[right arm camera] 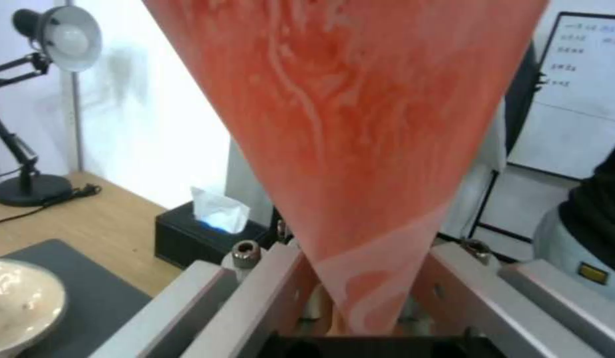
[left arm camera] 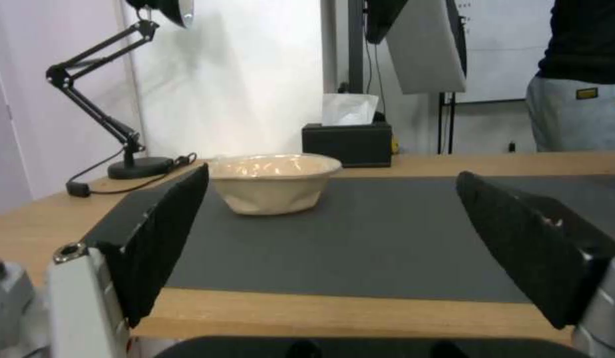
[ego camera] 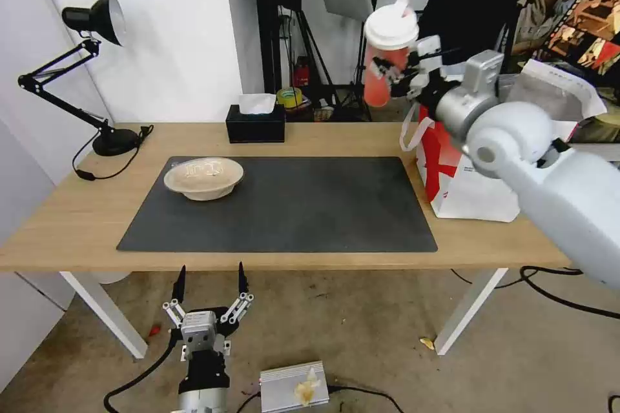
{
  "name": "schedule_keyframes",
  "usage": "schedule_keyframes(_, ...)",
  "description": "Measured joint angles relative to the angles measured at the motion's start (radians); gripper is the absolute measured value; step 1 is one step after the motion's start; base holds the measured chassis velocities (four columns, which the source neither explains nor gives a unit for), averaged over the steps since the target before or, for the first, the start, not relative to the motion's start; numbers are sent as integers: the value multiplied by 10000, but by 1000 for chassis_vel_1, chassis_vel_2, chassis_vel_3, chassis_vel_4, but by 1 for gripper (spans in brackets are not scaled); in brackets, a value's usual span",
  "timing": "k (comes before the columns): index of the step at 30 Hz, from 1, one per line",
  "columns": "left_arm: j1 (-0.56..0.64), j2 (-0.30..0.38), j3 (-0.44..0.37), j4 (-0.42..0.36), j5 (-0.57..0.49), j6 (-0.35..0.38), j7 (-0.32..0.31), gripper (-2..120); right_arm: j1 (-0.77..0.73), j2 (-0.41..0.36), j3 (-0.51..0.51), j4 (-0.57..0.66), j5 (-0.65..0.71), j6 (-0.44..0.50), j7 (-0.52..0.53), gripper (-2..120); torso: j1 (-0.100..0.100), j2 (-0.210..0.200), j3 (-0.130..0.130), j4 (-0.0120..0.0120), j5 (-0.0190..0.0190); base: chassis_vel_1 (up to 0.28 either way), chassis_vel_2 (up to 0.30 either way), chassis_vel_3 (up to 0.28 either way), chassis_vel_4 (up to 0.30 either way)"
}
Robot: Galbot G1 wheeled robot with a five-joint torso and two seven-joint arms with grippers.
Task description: Pick up the trash from the table and place it into the takeout bag.
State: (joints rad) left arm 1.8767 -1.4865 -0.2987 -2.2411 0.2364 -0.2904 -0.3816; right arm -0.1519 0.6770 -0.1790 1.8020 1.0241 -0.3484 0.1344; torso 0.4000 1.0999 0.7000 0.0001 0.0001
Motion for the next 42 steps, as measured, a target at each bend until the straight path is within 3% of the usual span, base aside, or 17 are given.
schedule_keyframes(12, -2, 19, 4, 28, 34, 8, 1, 100, -402, -629, 928, -681, 18, 26, -256, 1, 0, 0, 0, -1, 1, 0, 0, 0, 0)
schedule_keyframes(21, -61, 54, 57, 139, 43, 6, 3, 100, -752, -1048, 1991, -1952, -34, 341, -559, 1, -1, 1, 0, -2, 1, 0, 0, 0, 0)
schedule_keyframes(42, -59, 129, -15, 184, 11, -80, 3, 100, -1076, -817, 2482, -3705, -346, 450, -737, 1, 0, 0, 0, 0, -1, 0, 0, 0, 0)
